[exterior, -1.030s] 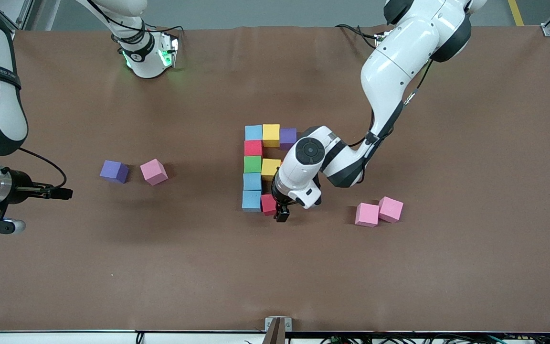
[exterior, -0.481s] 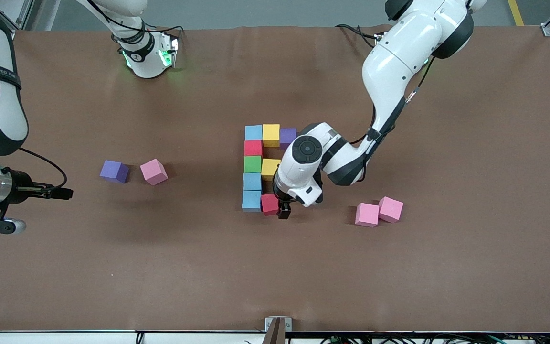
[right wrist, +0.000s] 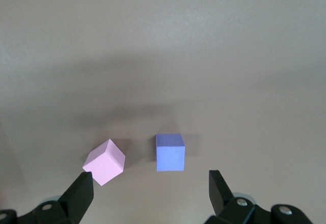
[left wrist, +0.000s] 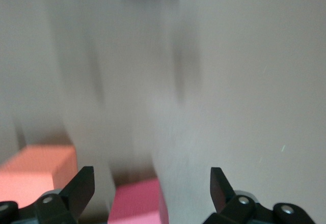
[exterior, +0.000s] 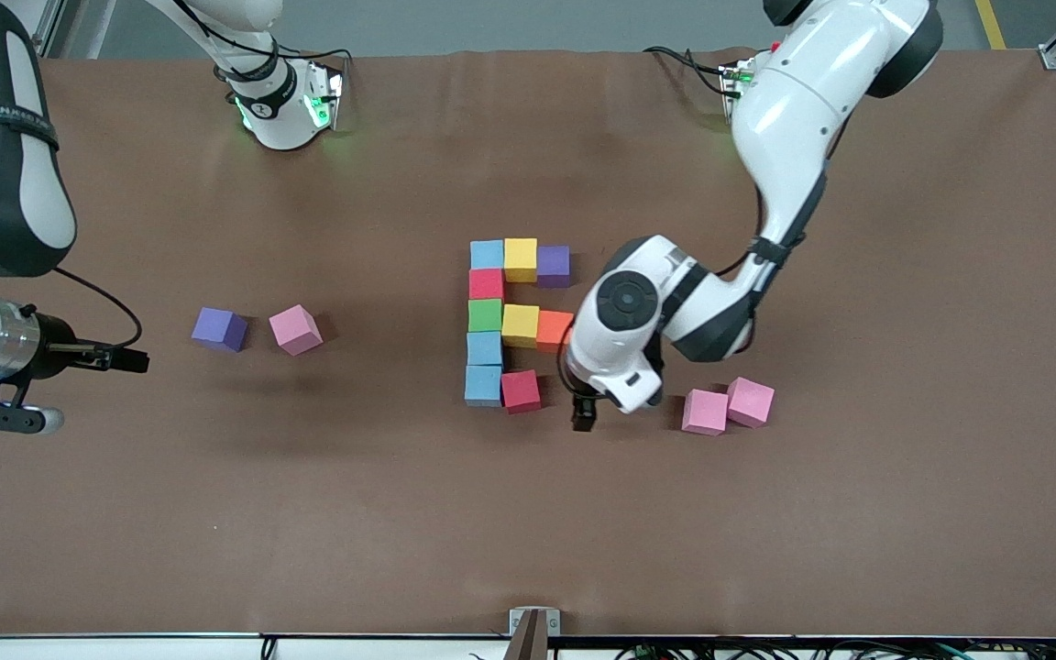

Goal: Arrange 11 blocks into digit 3
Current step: 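Move the left gripper to the light pink cube pair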

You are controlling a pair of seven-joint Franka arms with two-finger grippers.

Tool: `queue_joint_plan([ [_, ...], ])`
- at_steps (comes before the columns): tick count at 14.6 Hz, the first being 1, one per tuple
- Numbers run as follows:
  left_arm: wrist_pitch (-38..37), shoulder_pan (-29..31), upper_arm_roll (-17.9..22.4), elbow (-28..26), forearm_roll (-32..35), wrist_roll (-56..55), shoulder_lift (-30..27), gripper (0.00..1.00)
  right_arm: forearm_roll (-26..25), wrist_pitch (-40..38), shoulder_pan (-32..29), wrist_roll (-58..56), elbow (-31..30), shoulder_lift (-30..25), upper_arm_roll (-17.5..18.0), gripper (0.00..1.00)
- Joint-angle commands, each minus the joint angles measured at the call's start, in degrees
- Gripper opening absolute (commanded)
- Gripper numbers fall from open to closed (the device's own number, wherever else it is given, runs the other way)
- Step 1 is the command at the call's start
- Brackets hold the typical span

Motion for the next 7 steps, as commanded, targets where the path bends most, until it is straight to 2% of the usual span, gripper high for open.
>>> queue_joint_plan([
  [1,-1.3,3.5,-0.3,-8.0,0.6,4.4,-6.5,1.0,-0.1,1.0,-1.9,-0.4,-4.2,-3.5,0.5,1.0],
  [7,-0.5,9.9,-0.2,-17.5,2.8,10.5,-11.8,1.0,1.4,0.9,-3.6,-0.9,-4.3,-3.6,0.6,1.0],
])
